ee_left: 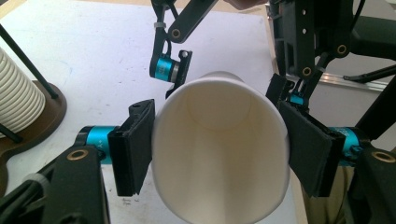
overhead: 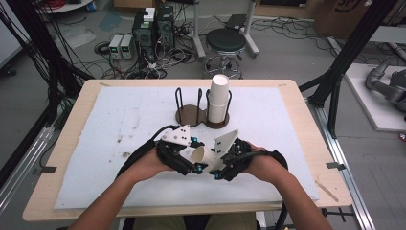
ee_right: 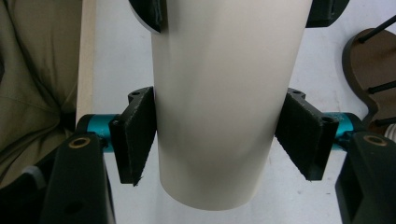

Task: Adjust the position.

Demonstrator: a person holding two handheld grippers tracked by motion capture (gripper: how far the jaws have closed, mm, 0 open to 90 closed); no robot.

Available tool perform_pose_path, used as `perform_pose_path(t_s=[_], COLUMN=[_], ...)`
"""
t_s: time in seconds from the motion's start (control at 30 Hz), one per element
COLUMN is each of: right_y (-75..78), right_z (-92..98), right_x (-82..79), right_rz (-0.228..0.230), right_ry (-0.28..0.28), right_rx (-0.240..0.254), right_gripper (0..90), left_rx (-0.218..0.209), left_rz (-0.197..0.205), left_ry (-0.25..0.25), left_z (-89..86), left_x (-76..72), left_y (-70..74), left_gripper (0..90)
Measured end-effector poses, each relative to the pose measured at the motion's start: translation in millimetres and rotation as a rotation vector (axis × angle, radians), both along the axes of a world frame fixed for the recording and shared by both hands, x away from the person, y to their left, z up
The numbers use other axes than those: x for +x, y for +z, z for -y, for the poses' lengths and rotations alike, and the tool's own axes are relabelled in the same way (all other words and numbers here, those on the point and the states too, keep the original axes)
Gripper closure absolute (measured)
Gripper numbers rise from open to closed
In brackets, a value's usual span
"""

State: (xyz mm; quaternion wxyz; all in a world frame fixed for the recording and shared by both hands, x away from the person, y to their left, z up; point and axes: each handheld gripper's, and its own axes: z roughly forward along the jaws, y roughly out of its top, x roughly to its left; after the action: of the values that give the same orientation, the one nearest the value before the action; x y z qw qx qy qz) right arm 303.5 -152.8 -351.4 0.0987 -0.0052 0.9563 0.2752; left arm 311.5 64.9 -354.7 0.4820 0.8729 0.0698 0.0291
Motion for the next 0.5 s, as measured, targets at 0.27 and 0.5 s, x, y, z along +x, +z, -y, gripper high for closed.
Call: perform_pose_path(t_s=[0.27,0.5], right_y=[-6.5,-11.5], right_z=[-0.1,4.6], right_x=[1.3,2.9], right_rz=[-0.022,-0.063], right_ry=[-0.030,-0.055], right_rx=[0.027,0.079], right_gripper=[35.5,36.9], left_rx=[-0.015,-0.077], left_rz=[0.011,-0.004], left_ry=[0.013,0.037], left_z=[1.8,0.8], left_x=[-0.9,-0.6], left_y=[-3.7,-7.0], left_gripper=[30.4,25.1])
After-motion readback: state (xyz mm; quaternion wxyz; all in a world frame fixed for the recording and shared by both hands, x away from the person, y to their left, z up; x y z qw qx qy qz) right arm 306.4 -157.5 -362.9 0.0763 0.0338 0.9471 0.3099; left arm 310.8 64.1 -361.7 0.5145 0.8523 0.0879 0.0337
